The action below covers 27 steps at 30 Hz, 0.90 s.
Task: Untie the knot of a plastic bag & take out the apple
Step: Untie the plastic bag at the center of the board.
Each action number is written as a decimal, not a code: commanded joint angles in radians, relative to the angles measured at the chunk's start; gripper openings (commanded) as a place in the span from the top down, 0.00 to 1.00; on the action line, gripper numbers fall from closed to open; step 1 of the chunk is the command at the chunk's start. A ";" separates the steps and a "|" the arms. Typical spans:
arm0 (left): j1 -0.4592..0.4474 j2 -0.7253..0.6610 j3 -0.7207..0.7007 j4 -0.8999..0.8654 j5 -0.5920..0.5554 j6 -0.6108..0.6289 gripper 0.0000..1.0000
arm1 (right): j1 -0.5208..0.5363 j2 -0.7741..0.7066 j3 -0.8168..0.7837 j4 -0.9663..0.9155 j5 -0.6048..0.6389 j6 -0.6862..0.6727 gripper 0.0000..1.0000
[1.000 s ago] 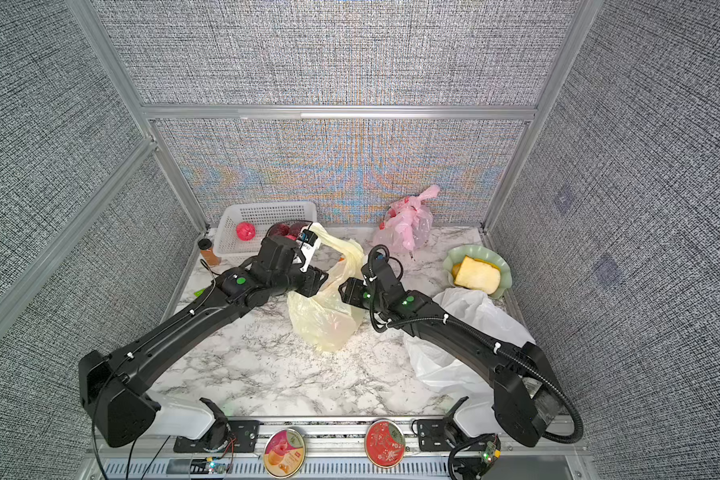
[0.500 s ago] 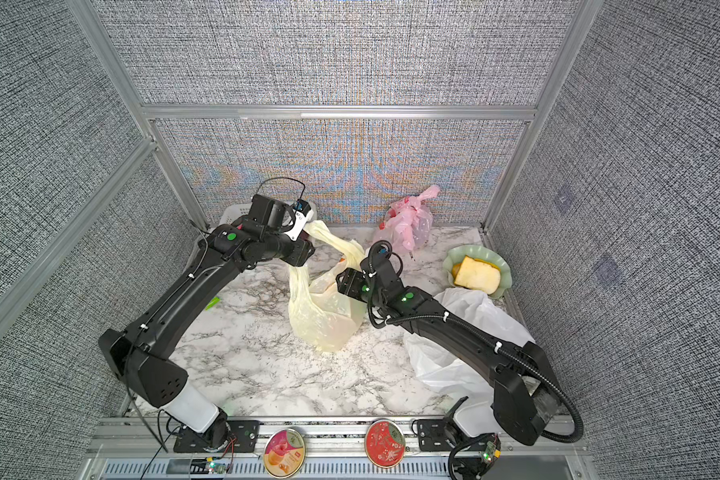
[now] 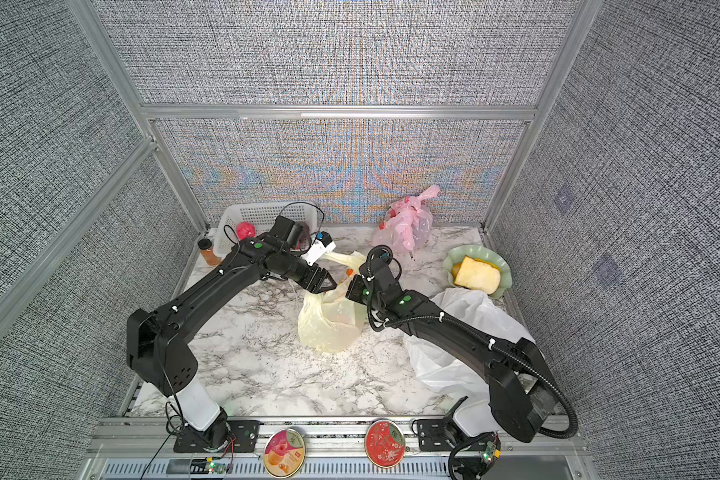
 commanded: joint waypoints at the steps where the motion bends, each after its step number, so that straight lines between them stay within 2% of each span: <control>1: -0.012 -0.020 -0.045 0.082 0.064 -0.013 0.32 | 0.001 0.000 -0.004 0.033 -0.006 -0.010 0.95; 4: -0.021 -0.017 -0.082 0.114 0.032 -0.046 0.33 | 0.001 0.005 -0.014 0.051 -0.025 -0.005 0.96; 7: -0.021 -0.010 -0.121 0.161 -0.015 -0.076 0.42 | 0.003 0.000 -0.023 0.065 -0.035 -0.003 0.96; 10: -0.021 0.009 -0.143 0.193 0.008 -0.098 0.53 | 0.005 -0.005 -0.026 0.064 -0.042 -0.010 0.96; 12: -0.021 0.019 -0.143 0.194 0.032 -0.099 0.65 | 0.005 -0.011 -0.028 0.056 -0.044 -0.015 0.95; 14: -0.021 0.013 -0.157 0.202 0.041 -0.105 0.84 | 0.007 -0.018 -0.036 0.041 -0.046 -0.018 0.90; 16: -0.016 -0.020 -0.192 0.226 -0.005 -0.132 1.00 | 0.006 -0.032 -0.051 0.023 -0.048 -0.024 0.85; 20: 0.021 -0.107 -0.303 0.305 -0.045 -0.210 1.00 | 0.008 -0.058 -0.115 -0.010 -0.043 -0.029 0.81; 24: 0.047 -0.181 -0.439 0.407 -0.066 -0.294 1.00 | 0.008 -0.057 -0.201 -0.028 -0.037 -0.029 0.83; 25: 0.051 -0.186 -0.456 0.396 -0.118 -0.344 1.00 | 0.008 -0.057 -0.226 -0.029 -0.031 -0.030 0.85; 27: 0.065 -0.185 -0.487 0.372 -0.191 -0.365 1.00 | 0.008 -0.064 -0.272 -0.039 -0.003 -0.031 0.90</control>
